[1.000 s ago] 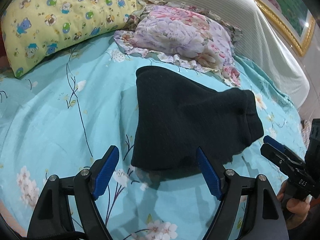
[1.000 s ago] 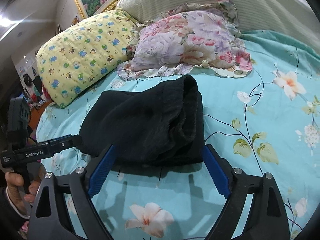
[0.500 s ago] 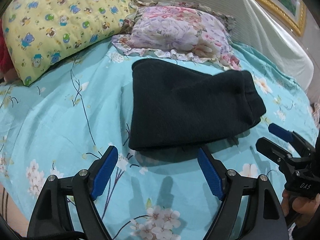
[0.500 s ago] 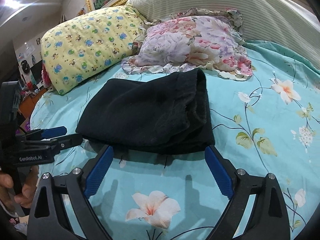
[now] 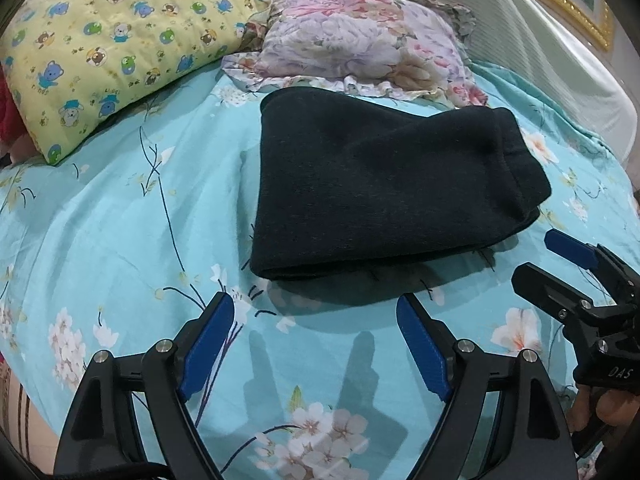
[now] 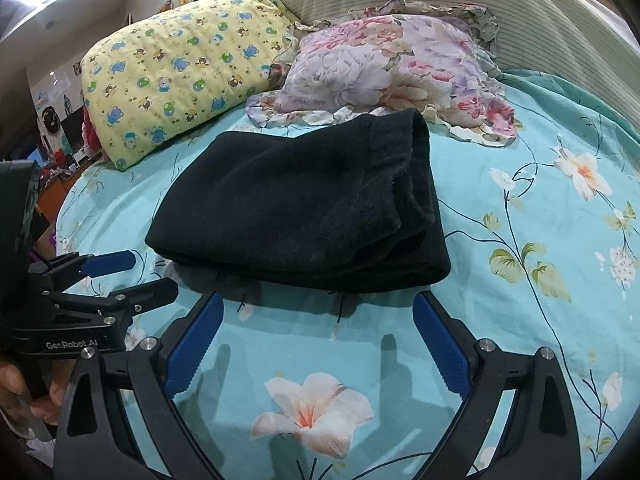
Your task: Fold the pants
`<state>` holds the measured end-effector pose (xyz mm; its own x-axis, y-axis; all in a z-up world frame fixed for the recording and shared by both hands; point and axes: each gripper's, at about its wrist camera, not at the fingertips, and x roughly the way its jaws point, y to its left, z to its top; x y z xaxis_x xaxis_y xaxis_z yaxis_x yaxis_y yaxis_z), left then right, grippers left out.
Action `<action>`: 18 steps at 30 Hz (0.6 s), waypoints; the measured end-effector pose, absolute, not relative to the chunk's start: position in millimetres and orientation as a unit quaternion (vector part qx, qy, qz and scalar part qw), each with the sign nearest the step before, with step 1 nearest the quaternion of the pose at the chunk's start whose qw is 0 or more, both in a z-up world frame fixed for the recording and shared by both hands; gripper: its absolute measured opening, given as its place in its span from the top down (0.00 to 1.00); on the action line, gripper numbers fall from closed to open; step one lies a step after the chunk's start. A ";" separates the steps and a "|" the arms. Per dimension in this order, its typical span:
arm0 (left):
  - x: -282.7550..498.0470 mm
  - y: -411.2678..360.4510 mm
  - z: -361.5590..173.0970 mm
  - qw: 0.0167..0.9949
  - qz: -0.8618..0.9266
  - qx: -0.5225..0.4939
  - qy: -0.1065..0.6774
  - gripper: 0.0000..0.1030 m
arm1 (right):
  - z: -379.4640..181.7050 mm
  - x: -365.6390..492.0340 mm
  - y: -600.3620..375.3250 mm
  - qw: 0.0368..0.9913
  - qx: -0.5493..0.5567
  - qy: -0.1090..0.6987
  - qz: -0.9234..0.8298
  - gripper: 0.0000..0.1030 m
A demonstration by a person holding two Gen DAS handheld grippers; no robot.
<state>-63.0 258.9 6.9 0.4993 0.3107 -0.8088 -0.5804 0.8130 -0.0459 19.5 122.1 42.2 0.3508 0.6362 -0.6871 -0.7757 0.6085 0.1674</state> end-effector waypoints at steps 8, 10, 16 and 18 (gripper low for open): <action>-61.9 262.2 4.3 0.852 0.272 -0.156 0.419 0.18 | 40.4 15.6 126.0 0.826 -0.101 0.352 0.428 0.06; -61.7 262.8 3.8 0.852 0.275 -0.155 0.417 0.18 | 40.6 15.0 127.0 0.828 -0.103 0.347 0.429 0.06; -61.3 263.4 2.1 0.852 0.277 -0.155 0.416 0.18 | 37.3 16.0 131.0 0.826 -0.098 0.351 0.431 0.05; -61.4 262.9 1.7 0.852 0.277 -0.154 0.417 0.18 | 36.7 15.5 131.9 0.826 -0.097 0.350 0.431 0.05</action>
